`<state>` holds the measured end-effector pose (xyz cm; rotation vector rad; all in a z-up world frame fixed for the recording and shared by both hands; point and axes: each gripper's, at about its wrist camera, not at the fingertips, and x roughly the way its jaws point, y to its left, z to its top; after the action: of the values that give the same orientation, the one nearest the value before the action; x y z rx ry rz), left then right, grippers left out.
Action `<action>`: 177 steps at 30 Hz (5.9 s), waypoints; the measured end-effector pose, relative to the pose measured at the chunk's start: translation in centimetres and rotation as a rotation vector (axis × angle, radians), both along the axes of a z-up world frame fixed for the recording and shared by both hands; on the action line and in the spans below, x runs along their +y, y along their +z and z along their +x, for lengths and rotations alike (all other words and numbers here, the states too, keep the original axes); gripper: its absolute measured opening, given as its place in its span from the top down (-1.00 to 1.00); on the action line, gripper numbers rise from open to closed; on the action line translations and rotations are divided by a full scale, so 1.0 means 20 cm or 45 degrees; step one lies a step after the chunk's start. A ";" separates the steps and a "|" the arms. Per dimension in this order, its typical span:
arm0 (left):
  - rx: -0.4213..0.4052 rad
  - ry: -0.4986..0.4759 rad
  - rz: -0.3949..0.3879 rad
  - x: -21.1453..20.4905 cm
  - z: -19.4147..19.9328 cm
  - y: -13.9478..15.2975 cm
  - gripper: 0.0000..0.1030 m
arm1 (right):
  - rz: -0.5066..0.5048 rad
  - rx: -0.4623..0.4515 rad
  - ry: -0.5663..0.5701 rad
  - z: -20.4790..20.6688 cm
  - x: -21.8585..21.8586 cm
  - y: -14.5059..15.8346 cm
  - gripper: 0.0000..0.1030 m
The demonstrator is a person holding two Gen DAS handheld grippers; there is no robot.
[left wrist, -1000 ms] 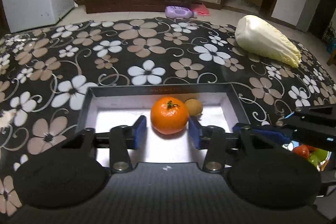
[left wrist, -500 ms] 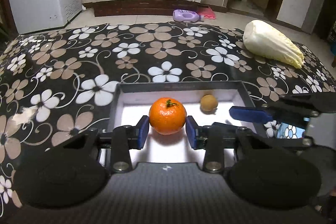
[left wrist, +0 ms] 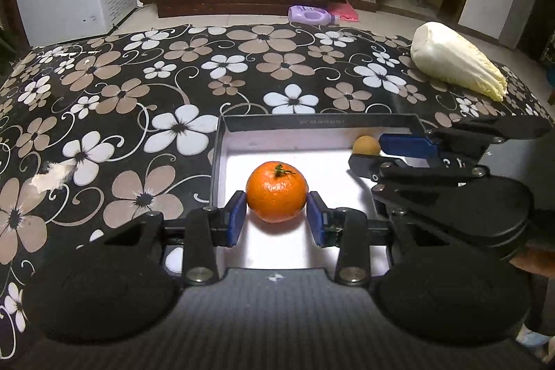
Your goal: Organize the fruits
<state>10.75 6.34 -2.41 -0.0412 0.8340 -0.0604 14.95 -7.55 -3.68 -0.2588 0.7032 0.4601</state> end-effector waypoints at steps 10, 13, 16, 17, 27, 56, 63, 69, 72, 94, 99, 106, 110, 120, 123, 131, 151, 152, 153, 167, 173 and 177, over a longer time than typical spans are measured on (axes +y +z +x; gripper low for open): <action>0.008 0.000 0.001 0.00 0.00 -0.01 0.16 | -0.068 -0.020 -0.019 0.02 0.05 -0.02 0.45; 0.007 -0.006 0.003 0.00 0.00 -0.01 0.16 | -0.041 0.008 -0.008 0.03 0.03 -0.02 0.47; 0.009 -0.005 0.001 0.00 0.00 -0.01 0.16 | -0.016 0.019 -0.001 0.02 0.03 -0.02 0.47; 0.010 -0.005 0.000 0.00 0.00 -0.01 0.16 | 0.000 0.027 0.002 0.02 0.02 -0.02 0.47; 0.013 0.013 0.031 -0.02 -0.01 0.00 0.15 | 0.120 0.044 0.010 -0.04 -0.07 0.05 0.47; -0.065 -0.034 0.087 -0.25 -0.13 0.16 0.15 | 0.222 -0.044 -0.008 -0.29 -0.30 0.24 0.47; -0.081 -0.077 0.067 -0.34 -0.14 0.18 0.15 | 0.234 -0.068 -0.046 -0.34 -0.40 0.28 0.47; -0.098 -0.133 0.037 -0.46 -0.15 0.20 0.16 | 0.232 -0.080 -0.110 -0.37 -0.55 0.30 0.47; -0.100 -0.166 0.022 -0.53 -0.16 0.21 0.16 | 0.219 -0.075 -0.140 -0.38 -0.62 0.29 0.47; -0.064 -0.370 -0.018 -0.94 -0.21 0.12 0.15 | -0.073 0.087 -0.149 -0.54 -0.85 0.14 0.47; -0.059 -0.387 -0.020 -0.98 -0.23 0.10 0.15 | -0.083 0.091 -0.145 -0.55 -0.85 0.13 0.47; -0.054 -0.395 -0.014 -1.00 -0.26 0.09 0.14 | -0.088 0.079 -0.144 -0.57 -0.85 0.13 0.46; -0.059 -0.396 -0.008 -1.01 -0.27 0.09 0.14 | -0.079 0.068 -0.144 -0.58 -0.86 0.13 0.45; -0.070 -0.424 -0.009 -1.03 -0.33 0.10 0.14 | -0.057 0.047 -0.123 -0.64 -0.85 0.14 0.36; -0.067 -0.434 -0.006 -1.04 -0.35 0.10 0.14 | -0.051 0.049 -0.125 -0.67 -0.86 0.14 0.36; -0.057 -0.438 -0.013 -1.04 -0.40 0.10 0.10 | -0.046 0.046 -0.127 -0.72 -0.86 0.14 0.35; -0.115 -0.313 -0.033 -0.95 -0.65 0.18 -0.14 | 0.119 0.013 -0.334 -0.91 -1.02 0.19 -0.01; -0.115 -0.306 -0.037 -0.94 -0.67 0.18 -0.14 | 0.118 0.011 -0.335 -0.92 -1.01 0.19 -0.01; -0.114 -0.298 -0.037 -0.94 -0.68 0.18 -0.14 | 0.118 0.008 -0.334 -0.93 -1.01 0.19 -0.01; -0.079 -0.296 0.041 -0.94 -0.84 0.13 -0.14 | 0.192 -0.024 -0.531 -0.94 -1.06 0.21 -0.21; -0.063 -0.297 0.066 -0.97 -0.88 0.10 -0.15 | 0.176 -0.020 -0.487 -0.94 -1.00 0.21 -0.21; -0.051 -0.285 0.081 -0.97 -0.88 0.08 -0.16 | 0.159 -0.010 -0.462 -0.94 -0.98 0.20 -0.21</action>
<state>-6.89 -13.09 -0.72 0.1127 0.7973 -0.2446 -3.90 -27.19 0.36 -0.0126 0.6929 0.1555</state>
